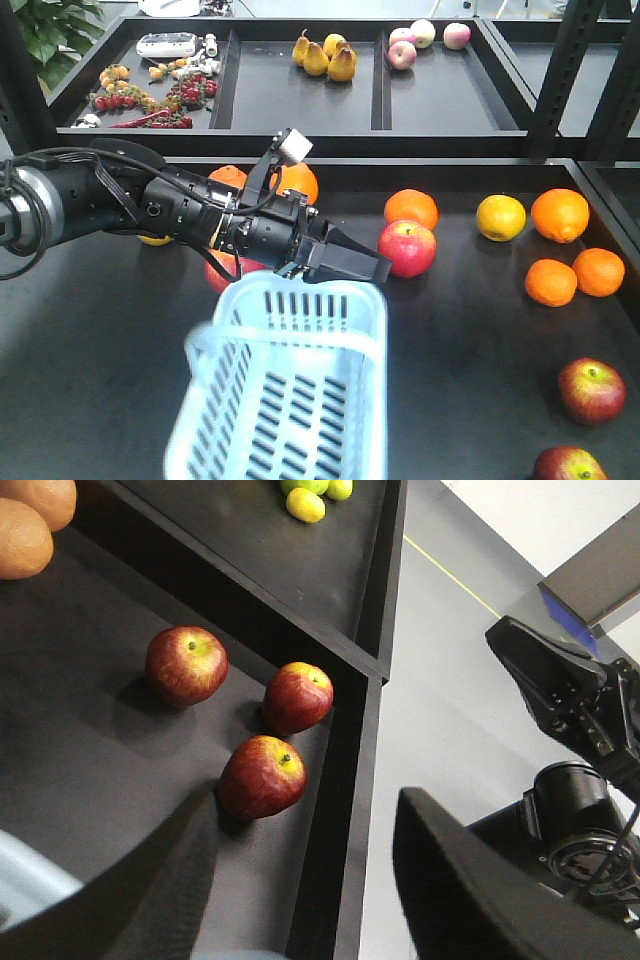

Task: Pick three apples into basket with both arms
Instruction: 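Lower the basket onto the table and open the left gripper, then withdraw the left gripper up and away from the basket handle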

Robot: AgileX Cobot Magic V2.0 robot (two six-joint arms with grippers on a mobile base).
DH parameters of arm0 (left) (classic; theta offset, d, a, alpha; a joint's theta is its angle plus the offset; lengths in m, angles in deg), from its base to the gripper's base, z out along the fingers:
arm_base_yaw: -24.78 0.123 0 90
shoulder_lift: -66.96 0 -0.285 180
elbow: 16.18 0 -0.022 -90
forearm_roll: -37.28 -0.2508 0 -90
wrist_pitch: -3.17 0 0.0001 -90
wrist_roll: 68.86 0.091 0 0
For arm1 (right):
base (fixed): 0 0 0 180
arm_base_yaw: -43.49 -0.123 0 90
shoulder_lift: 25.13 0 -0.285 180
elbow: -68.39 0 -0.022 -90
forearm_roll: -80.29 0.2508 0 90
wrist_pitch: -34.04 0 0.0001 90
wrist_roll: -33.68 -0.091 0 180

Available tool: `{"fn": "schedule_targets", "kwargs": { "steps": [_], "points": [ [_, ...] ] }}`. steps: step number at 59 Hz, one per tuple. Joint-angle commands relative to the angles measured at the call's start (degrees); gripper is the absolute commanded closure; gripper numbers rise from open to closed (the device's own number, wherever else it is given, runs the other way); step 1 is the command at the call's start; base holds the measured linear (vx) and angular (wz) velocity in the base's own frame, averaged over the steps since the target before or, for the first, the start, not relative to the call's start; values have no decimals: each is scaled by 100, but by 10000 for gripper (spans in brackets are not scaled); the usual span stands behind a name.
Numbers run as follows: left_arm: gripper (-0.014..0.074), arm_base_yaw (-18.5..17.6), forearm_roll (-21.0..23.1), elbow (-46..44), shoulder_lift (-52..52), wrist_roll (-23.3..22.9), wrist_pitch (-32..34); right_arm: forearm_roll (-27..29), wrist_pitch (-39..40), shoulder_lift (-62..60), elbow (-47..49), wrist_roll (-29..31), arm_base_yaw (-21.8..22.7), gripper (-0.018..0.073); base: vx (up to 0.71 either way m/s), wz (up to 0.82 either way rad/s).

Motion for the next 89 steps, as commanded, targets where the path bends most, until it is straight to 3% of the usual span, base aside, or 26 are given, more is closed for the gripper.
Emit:
{"fn": "schedule_targets", "kwargs": {
  "steps": [1,18,27,34,49,59,73,89],
  "points": [
    [197,-31,-64,-180,316,-155,83,-65,425,-68,-76,30,-6,564,0,0],
    [198,-9,21,-185,364,-191,308,-65,425,-68,-76,30,-6,564,0,0],
    [224,-10,145,-184,543,-538,524,-65,425,-68,-76,30,-6,564,0,0],
    [313,-10,90,-184,840,-591,700,-65,426,-68,-76,30,-6,564,0,0],
    [606,51,-126,-184,1852,-582,915,-65,426,-68,-76,30,-6,564,0,0],
    [604,235,-126,-179,2507,-606,1482,-65,426,-68,-76,30,-6,564,0,0],
    [604,335,-126,187,3466,-910,1473,-65,426,-68,-76,30,-6,564,0,0],
    [604,335,-126,1853,4724,-715,1473,-65,420,-68,-76,30,-6,564,0,0]
  ]
}}
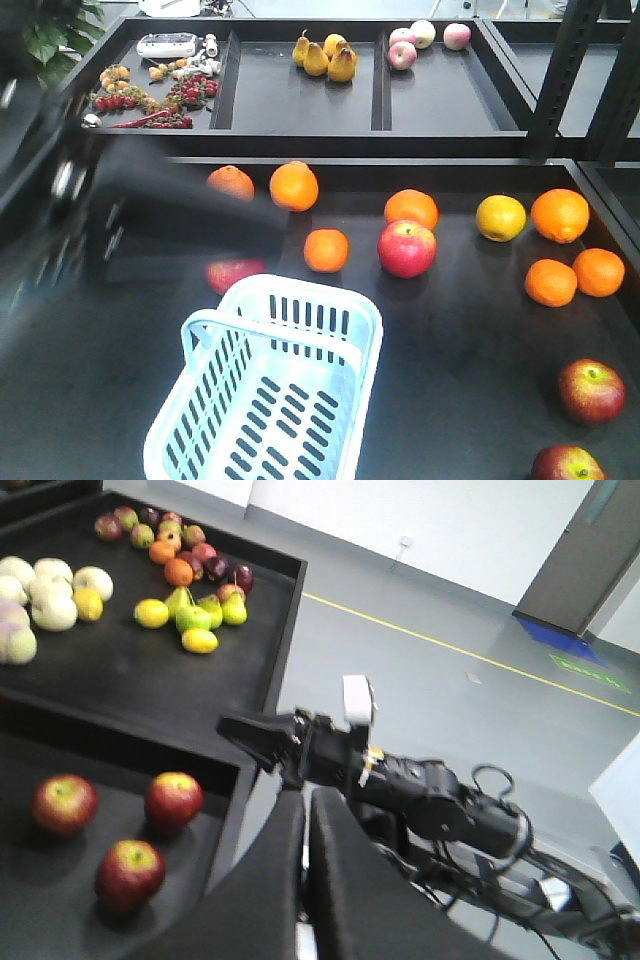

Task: Pick three apples into basket with both arms
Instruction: 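Withdraw the left gripper up and away from the basket handle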

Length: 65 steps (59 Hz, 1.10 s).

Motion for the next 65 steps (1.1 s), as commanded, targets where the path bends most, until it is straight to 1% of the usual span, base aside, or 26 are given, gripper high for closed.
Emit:
{"fn": "schedule_targets", "kwargs": {
  "steps": [1,5,11,15,20,26,31,36,41,48,65],
  "points": [
    [604,15,-126,587,614,188,774,-65,420,-68,-76,30,-6,564,0,0],
    [604,15,-126,1227,959,465,726,-65,427,-68,-76,30,-6,564,0,0],
    [604,15,-126,2284,1446,770,451,-65,427,-68,-76,30,-6,564,0,0],
    [604,15,-126,2874,1739,876,114,-65,427,-68,-76,30,-6,564,0,0],
    [604,15,-126,3699,2067,1027,-487,-65,427,-68,-76,30,-6,564,0,0],
    [604,15,-126,4546,2369,1072,-1168,-65,427,-68,-76,30,-6,564,0,0],
    [604,15,-122,5097,2556,1072,-1461,-65,427,-68,-76,30,-6,564,0,0],
    [604,15,-122,5431,2719,1087,-1516,-65,427,-68,-76,30,-6,564,0,0],
    [604,15,-122,5578,2843,1124,-1509,-65,422,-68,-76,30,-6,564,0,0],
    [604,15,-115,5587,2862,1163,-1545,-65,422,-68,-76,30,-6,564,0,0],
    [603,2,-115,5587,2858,1163,-1919,-65,425,-68,-76,30,-6,564,0,0]
  ]
}}
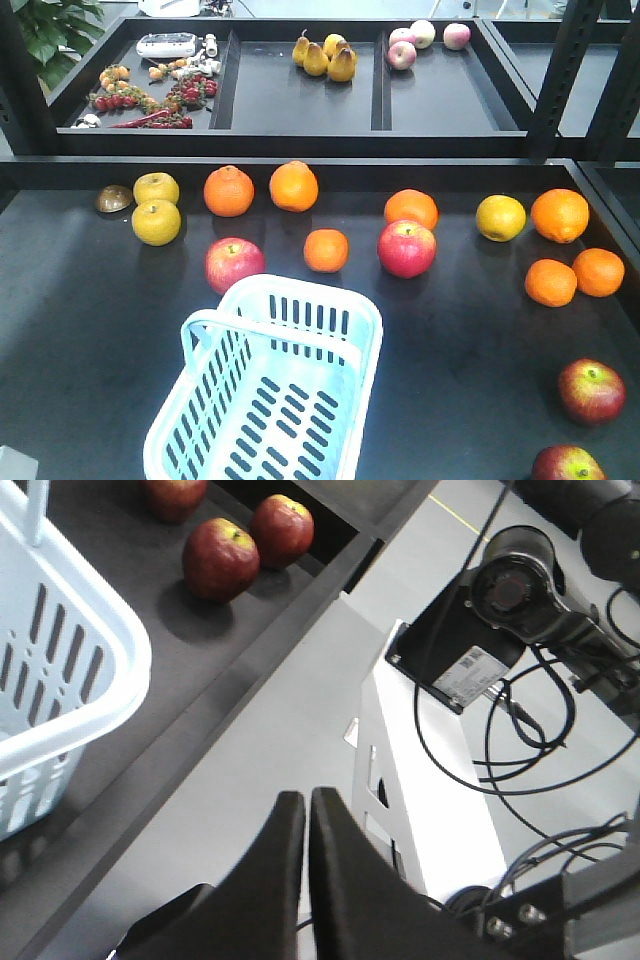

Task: Pick three apples into basket with both arms
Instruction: 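Withdraw the left gripper up and away from the basket handle, then reach the right gripper down toward a red apple near the robot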

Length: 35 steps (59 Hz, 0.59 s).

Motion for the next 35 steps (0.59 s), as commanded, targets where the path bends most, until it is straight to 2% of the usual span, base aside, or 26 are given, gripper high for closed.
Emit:
{"fn": "schedule_targets", "kwargs": {
  "steps": [1,18,22,27,31,35],
  "points": [
    [603,2,-115,-121,-2,9,-60,-65,425,-68,-76,30,-6,564,0,0],
    [603,2,-116,-121,-2,9,-80,22,615,-68,-76,-44,-6,564,0,0],
    [603,2,-116,-121,-2,9,-99,487,826,-68,-76,-485,-6,564,0,0],
    [603,2,-116,-121,-2,9,-136,1344,1058,-68,-76,-1420,-6,564,0,0],
    [603,2,-116,-121,-2,9,-175,1858,1071,-68,-76,-1858,-6,564,0,0],
    [603,2,-116,-121,-2,9,-194,2169,1071,-68,-76,-2011,-6,564,0,0]
  ]
}}
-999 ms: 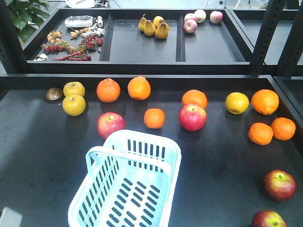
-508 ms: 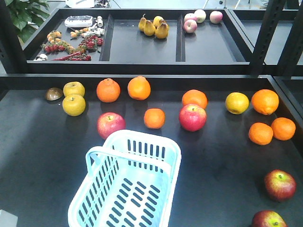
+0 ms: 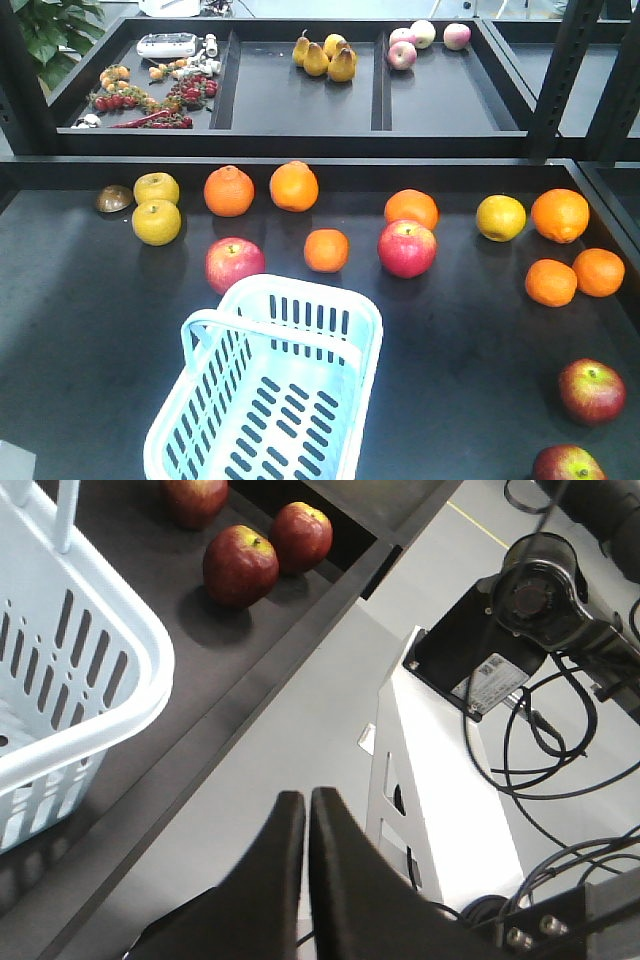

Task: Pick three apples into basket with both arms
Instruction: 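Reach the right gripper down toward a red apple near the robot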

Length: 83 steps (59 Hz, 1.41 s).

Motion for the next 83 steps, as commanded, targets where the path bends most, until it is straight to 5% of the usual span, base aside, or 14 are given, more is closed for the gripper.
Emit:
{"fn": "schedule_targets", "kwargs": {
  "steps": [1,23,36,41,55,64,71,83],
  "points": [
    [603,2,-116,-121,-2,9,-24,499,481,-68,-76,-353,-6,564,0,0],
    [603,2,-116,-121,-2,9,-513,465,-250,-68,-60,-171,-6,564,0,0],
    [603,2,-116,-121,-2,9,-823,446,-1832,157,1041,1392,-6,564,0,0],
    [603,2,-111,-121,-2,9,-958,422,-2429,598,1629,1544,-6,564,0,0],
    [603,2,-106,-121,-2,9,-1058,-1431,-4875,2651,3498,1861,-6,564,0,0],
    [603,2,-106,-121,-2,9,-1058,-2153,-5069,3603,3982,1861,-6,564,0,0],
    [603,2,-106,-121,-2,9,-1058,-2052,-4935,3963,4102,1926,-6,564,0,0],
    [603,2,-106,-121,-2,9,-1058,-944,-5608,4983,4526,3164,-6,451,0,0]
  ]
}}
